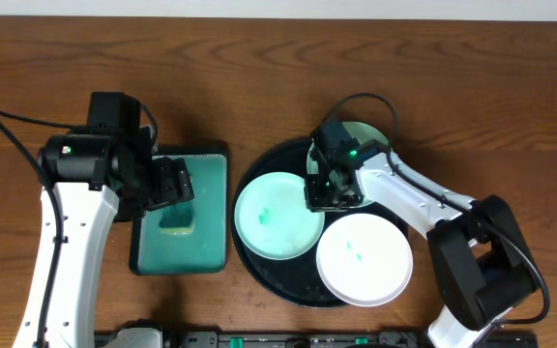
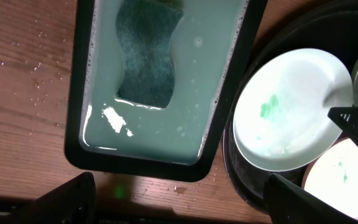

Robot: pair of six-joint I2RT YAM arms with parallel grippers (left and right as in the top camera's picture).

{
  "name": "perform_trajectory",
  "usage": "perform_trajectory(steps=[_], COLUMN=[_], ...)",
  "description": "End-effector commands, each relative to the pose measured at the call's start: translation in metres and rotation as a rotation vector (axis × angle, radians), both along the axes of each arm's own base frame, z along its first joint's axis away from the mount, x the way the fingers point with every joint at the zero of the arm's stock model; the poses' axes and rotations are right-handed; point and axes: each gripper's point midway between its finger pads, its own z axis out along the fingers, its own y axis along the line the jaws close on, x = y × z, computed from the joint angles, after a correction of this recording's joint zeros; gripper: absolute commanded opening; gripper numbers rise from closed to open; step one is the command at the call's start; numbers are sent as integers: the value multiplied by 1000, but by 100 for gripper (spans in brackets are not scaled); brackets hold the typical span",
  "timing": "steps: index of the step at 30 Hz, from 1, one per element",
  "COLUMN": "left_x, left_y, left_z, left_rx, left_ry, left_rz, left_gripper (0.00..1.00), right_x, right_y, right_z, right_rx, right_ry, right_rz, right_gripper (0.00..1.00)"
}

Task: Clean dirty plates on tray and stack at the side
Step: 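Grasp the green sponge in the water tray with the left gripper and lift it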

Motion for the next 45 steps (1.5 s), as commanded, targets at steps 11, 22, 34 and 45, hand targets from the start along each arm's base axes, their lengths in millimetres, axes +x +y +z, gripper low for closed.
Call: perform_trajectory(steps=[11, 22, 34, 45], left_x=[4, 18, 25, 40], left_y=[-2, -2, 21, 25], left_z=[5, -12, -108, -166], left_rx=[-11, 4, 134, 142], left_ry=[-16, -30, 227, 314], left_rz=[7, -61, 4, 11], left_gripper=[87, 66, 61, 55], right_x=[-16, -19, -21, -21], right_y=[-9, -13, -12, -12], right_z=[-13, -18, -18, -18], right_rx=[-26, -38, -34, -31], right_ry=[27, 24, 24, 25], right_rz=[-1, 14, 48, 55], right_gripper=[1, 1, 1, 1])
